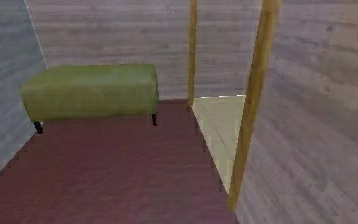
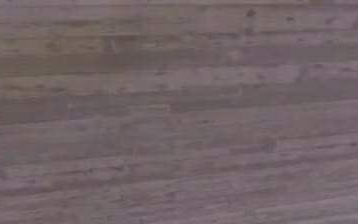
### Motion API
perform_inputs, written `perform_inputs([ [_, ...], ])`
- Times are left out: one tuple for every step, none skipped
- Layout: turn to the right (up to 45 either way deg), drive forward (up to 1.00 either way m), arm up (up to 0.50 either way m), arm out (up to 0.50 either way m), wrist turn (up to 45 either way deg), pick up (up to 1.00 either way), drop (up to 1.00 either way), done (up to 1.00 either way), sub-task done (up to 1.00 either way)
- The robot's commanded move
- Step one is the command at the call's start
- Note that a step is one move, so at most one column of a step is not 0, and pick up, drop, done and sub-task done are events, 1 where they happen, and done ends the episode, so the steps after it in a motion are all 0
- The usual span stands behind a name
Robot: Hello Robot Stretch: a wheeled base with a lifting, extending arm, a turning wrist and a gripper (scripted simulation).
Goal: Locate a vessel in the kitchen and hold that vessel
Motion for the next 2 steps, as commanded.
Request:
perform_inputs([
  [0.0,1.00,0.00,0.00,0.0,0.00,0.00,0.00,0.00],
  [-9.0,0.00,0.00,0.00,0.0,0.00,0.00,0.00,0.00],
])
